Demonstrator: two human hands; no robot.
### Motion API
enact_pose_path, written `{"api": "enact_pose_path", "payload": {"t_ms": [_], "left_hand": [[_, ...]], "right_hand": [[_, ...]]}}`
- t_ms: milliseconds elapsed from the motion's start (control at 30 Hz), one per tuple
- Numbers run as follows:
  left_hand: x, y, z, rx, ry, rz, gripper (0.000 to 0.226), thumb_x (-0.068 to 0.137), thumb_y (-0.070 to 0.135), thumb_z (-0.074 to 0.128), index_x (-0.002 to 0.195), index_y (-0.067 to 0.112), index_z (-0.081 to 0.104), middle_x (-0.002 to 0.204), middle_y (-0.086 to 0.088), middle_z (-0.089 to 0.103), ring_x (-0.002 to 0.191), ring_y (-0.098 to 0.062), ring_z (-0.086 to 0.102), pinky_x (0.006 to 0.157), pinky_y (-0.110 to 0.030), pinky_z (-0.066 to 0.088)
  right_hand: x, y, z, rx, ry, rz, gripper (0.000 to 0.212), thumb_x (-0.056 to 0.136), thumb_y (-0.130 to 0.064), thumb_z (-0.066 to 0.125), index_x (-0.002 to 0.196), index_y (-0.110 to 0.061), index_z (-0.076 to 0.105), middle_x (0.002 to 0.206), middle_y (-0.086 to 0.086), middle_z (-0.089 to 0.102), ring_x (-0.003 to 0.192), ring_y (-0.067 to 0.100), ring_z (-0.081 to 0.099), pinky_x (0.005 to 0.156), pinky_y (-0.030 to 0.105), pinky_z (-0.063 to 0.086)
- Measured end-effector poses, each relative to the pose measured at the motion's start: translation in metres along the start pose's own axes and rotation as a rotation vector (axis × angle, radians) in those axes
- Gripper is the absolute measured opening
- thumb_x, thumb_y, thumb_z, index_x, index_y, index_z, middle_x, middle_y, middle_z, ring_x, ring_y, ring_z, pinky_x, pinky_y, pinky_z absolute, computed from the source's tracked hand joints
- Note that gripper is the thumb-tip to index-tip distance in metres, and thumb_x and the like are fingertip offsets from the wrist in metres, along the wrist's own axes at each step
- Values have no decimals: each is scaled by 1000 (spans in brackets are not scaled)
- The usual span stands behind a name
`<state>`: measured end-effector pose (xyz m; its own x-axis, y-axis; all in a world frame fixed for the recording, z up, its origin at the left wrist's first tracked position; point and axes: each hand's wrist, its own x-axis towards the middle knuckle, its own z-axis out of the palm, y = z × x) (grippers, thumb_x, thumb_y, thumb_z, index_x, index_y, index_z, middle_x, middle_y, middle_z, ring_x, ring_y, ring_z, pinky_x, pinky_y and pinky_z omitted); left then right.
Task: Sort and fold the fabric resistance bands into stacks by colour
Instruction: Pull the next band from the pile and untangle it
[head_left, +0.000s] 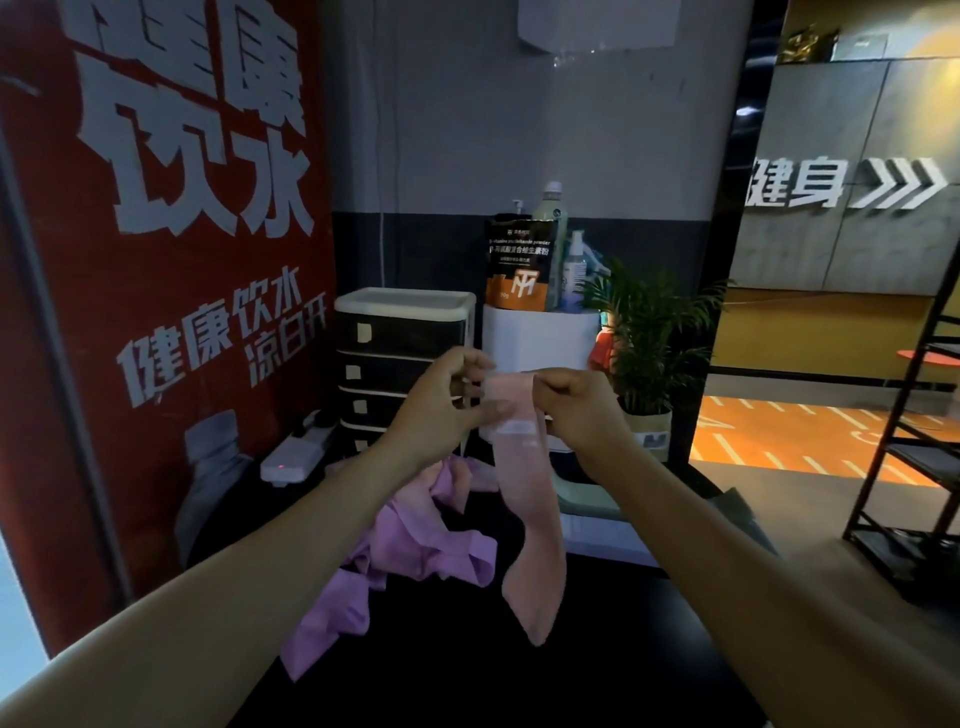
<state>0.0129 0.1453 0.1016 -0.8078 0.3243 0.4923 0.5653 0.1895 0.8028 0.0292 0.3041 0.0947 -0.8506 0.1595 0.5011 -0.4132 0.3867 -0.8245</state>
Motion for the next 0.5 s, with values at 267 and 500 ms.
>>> {"api": "enact_pose_path", "payload": {"t_ms": [267, 500], "left_hand": [[2, 1, 22, 0, 85, 90, 4, 85, 9, 65, 85, 12, 63, 77, 4, 58, 67, -1, 50, 63, -4, 40], [7, 8, 32, -5, 37, 105, 4, 84, 12, 67, 83, 14, 64, 78, 0, 60, 69, -6, 53, 64, -11, 44]], "right_hand": [[-20, -5, -27, 98, -114, 64, 21, 86, 6, 55, 84, -10, 68, 82, 14, 67, 75, 15, 62, 74, 32, 57], [-22, -8, -40, -60, -57, -62, 7, 88, -10, 63, 88, -16, 66, 75, -10, 62, 66, -4, 58, 71, 23, 50]]}}
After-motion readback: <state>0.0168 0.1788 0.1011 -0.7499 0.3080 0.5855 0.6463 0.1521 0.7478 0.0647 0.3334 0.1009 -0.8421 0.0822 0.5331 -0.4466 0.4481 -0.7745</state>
